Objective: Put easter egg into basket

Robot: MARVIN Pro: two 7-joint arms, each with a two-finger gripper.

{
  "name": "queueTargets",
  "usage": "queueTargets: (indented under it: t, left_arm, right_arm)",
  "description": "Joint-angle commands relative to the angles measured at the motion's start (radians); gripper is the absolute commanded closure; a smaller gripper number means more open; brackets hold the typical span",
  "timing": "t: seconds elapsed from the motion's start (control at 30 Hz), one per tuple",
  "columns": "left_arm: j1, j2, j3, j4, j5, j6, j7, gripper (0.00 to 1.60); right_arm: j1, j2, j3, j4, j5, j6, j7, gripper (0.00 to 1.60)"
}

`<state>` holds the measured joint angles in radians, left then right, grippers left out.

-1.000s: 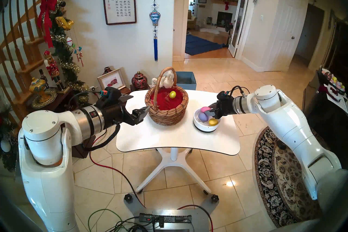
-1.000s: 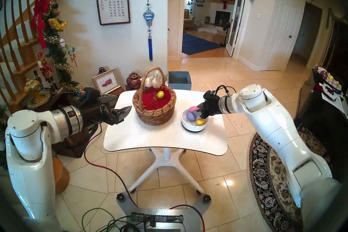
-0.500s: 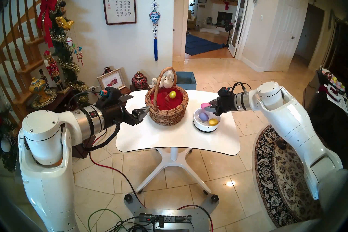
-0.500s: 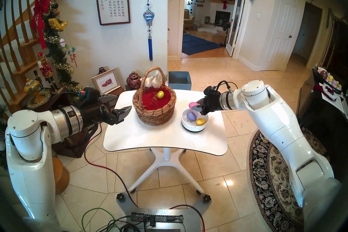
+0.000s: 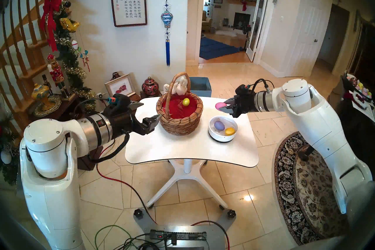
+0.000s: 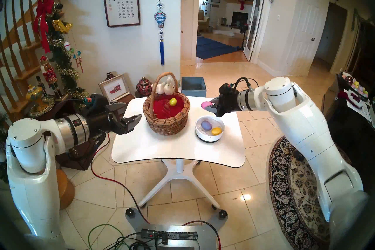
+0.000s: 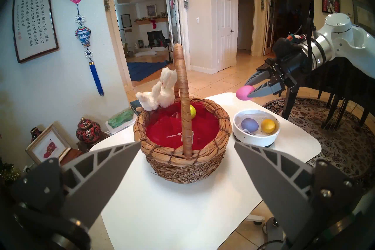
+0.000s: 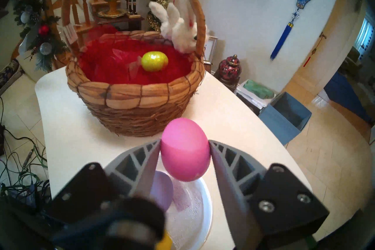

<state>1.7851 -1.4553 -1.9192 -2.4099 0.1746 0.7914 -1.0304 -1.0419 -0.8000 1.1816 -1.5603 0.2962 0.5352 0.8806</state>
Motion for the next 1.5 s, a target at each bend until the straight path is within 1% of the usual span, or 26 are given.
queueTargets:
  t: [0.0, 0.1, 0.37, 0.63, 0.8, 0.9, 1.47]
  left_arm:
    - [-0.002, 0.001, 0.002, -0.005, 0.000, -0.001, 0.000, 0.00]
    - [-0.002, 0.001, 0.002, -0.005, 0.000, -0.001, 0.000, 0.00]
    - [-0.002, 0.001, 0.002, -0.005, 0.000, -0.001, 0.000, 0.00]
    - [-0.002, 0.001, 0.002, -0.005, 0.000, -0.001, 0.000, 0.00]
    - [-0.002, 0.001, 0.002, -0.005, 0.000, -0.001, 0.000, 0.00]
    - [-0.002, 0.001, 0.002, -0.005, 0.000, -0.001, 0.000, 0.00]
    - [-0.002, 0.001, 0.002, -0.005, 0.000, 0.000, 0.000, 0.00]
  right_arm:
    - [0.076, -0.026, -0.007, -0.027, -0.012, -0.007, 0.007, 0.90]
    - [0.101, -0.046, -0.018, -0.020, -0.015, -0.008, 0.012, 0.90]
    - [0.163, -0.113, -0.071, 0.020, -0.033, -0.020, 0.034, 0.90]
    - [0.209, -0.168, -0.120, 0.056, -0.050, -0.027, 0.052, 0.90]
    - [0.229, -0.194, -0.145, 0.070, -0.057, -0.030, 0.065, 0.90]
    - [0.239, -0.211, -0.155, 0.082, -0.057, -0.033, 0.072, 0.87]
    - [0.288, -0.300, -0.201, 0.157, -0.068, -0.072, 0.093, 0.88]
